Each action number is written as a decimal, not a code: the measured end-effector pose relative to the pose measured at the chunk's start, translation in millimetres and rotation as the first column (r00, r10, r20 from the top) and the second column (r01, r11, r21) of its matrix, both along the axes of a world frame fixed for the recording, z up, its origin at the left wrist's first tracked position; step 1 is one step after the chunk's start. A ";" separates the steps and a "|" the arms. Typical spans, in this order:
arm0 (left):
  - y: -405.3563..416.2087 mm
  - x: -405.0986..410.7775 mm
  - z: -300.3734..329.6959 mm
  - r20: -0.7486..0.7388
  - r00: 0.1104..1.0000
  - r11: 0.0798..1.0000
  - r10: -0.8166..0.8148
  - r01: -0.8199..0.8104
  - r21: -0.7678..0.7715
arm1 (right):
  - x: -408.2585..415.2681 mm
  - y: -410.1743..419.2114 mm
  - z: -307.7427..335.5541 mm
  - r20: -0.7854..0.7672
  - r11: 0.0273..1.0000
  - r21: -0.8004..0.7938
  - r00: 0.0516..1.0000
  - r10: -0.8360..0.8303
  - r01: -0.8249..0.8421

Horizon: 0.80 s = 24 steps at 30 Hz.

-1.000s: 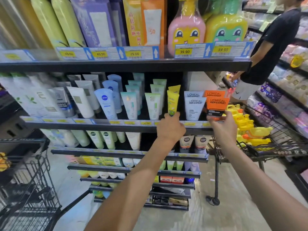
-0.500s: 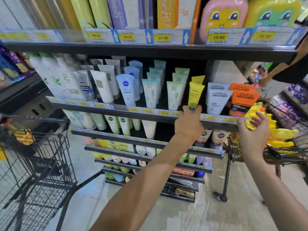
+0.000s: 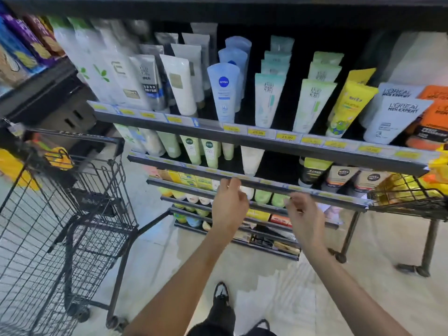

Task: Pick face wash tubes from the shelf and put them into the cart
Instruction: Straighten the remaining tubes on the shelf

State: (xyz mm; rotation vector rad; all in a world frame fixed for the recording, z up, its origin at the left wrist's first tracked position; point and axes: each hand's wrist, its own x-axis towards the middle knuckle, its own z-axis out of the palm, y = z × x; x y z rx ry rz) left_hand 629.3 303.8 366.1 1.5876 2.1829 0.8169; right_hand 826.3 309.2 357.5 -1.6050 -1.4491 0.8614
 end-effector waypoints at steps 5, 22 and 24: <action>56.2 -40.4 -13.8 0.054 0.998 0.988 -0.041 0.049 -0.147 | -66.6 52.8 -9.0 -0.004 0.993 -0.091 0.997 0.074 -0.074; 139.1 -47.6 -35.6 0.155 0.980 0.934 -0.123 0.167 -0.315 | -115.2 127.0 -31.4 0.049 0.980 -0.195 0.998 -0.031 0.040; 142.1 -47.1 -37.2 0.165 0.981 0.935 -0.099 0.148 -0.321 | -115.7 129.9 -31.8 0.047 0.981 -0.191 0.999 -0.024 0.033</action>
